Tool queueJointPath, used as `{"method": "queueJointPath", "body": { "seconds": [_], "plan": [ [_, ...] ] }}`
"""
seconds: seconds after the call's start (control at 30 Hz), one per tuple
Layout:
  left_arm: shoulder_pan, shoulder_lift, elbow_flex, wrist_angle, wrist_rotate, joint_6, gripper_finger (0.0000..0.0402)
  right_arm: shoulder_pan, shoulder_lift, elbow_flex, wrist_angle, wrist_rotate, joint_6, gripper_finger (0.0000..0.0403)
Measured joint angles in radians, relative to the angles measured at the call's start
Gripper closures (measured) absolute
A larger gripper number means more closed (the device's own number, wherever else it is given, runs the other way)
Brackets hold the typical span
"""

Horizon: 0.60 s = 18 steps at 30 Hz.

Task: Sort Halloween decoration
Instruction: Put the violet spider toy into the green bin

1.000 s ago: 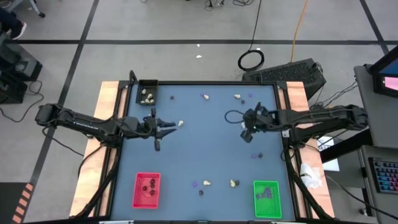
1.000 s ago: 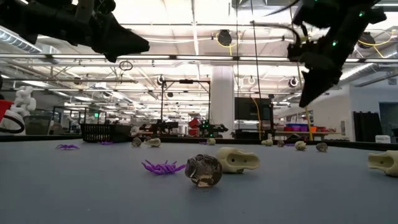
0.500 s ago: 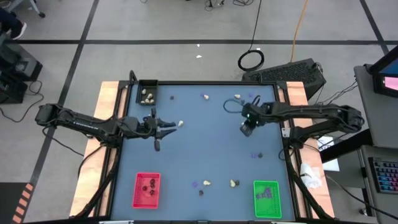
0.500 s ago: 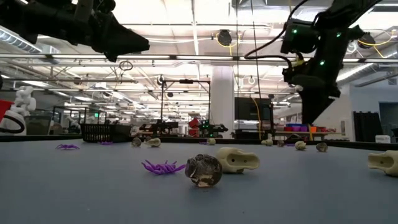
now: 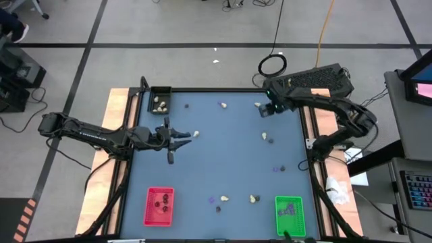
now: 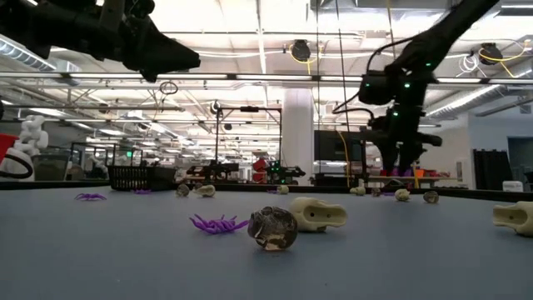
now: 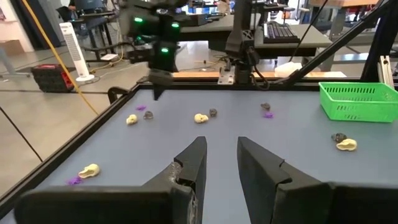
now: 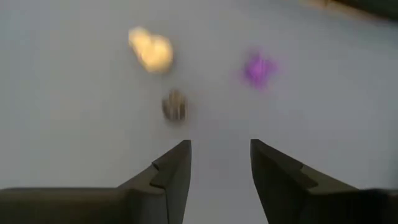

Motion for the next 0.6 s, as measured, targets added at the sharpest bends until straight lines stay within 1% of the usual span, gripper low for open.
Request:
{"method": "queueJointPath", "body": {
  "seconds": [0.13, 0.33, 0.43, 0.53, 0.6],
  "plan": [
    [0.0, 0.0, 0.0, 0.0, 0.0, 0.004, 0.0317, -0.054, 0.095, 0.151, -0.08, 0.0, -0.058, 0.0248],
    [0.0, 0.0, 0.0, 0.0, 0.0, 0.004, 0.0317, -0.128, 0.284, 0.363, -0.305, -0.003, -0.156, 0.0248],
    [0.0, 0.0, 0.0, -0.001, 0.0, 0.004, 0.0317, -0.144, 0.361, 0.427, -0.366, -0.025, -0.193, 0.0248],
    [0.0, 0.0, 0.0, -0.002, 0.0, 0.004, 0.0317, -0.158, 0.41, 0.457, -0.371, -0.081, -0.232, 0.0248],
    [0.0, 0.0, 0.0, -0.002, 0.0, 0.004, 0.0317, -0.168, 0.437, 0.474, -0.375, -0.088, -0.251, 0.0248]
  ]
}}
